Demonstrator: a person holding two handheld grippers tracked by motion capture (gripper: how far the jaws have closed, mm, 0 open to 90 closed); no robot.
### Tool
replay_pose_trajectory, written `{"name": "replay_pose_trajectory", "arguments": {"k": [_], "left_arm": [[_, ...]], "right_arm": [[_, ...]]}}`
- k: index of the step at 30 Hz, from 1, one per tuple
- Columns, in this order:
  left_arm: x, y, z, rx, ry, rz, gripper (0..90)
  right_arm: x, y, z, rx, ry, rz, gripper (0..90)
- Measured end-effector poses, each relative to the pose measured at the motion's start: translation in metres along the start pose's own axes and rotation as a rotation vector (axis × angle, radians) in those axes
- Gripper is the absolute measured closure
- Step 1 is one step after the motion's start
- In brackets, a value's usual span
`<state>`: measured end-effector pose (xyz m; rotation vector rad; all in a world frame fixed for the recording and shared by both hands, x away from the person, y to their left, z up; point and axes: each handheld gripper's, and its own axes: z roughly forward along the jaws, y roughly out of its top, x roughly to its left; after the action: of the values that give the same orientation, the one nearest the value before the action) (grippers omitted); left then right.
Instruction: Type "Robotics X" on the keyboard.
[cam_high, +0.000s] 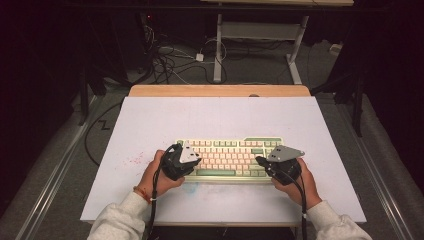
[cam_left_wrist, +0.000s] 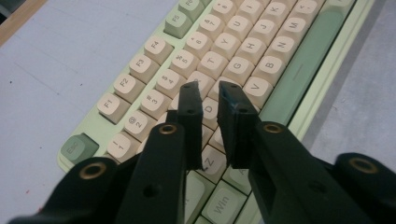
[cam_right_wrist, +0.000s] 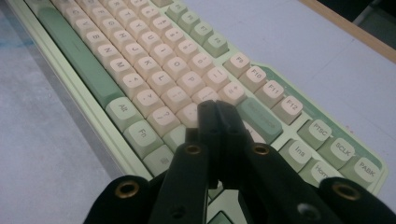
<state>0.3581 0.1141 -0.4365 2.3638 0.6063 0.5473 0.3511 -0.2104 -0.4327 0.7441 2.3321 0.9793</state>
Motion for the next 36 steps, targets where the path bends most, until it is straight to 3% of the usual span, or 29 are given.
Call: {"name": "replay_pose_trajectory", "arguments": {"k": [13, 28, 32, 36], "left_arm": [[-0.003, -0.001, -0.004, -0.071, 0.078, -0.015, 47.7], [-0.010, -0.002, -0.005, -0.104, 0.118, 0.006, 20.7], [-0.012, -0.002, -0.005, -0.109, 0.123, 0.006, 16.8], [-0.016, -0.002, -0.004, -0.105, 0.147, 0.033, 16.5]], "right_arm": [[-0.001, 0.005, -0.009, -0.049, -0.014, 0.010, 84.5], [0.000, 0.005, -0.009, -0.097, -0.068, 0.032, 36.2], [0.001, 0.005, -0.008, -0.097, -0.081, 0.034, 25.5], [0.002, 0.005, -0.006, -0.098, -0.090, 0.045, 19.6]]}}
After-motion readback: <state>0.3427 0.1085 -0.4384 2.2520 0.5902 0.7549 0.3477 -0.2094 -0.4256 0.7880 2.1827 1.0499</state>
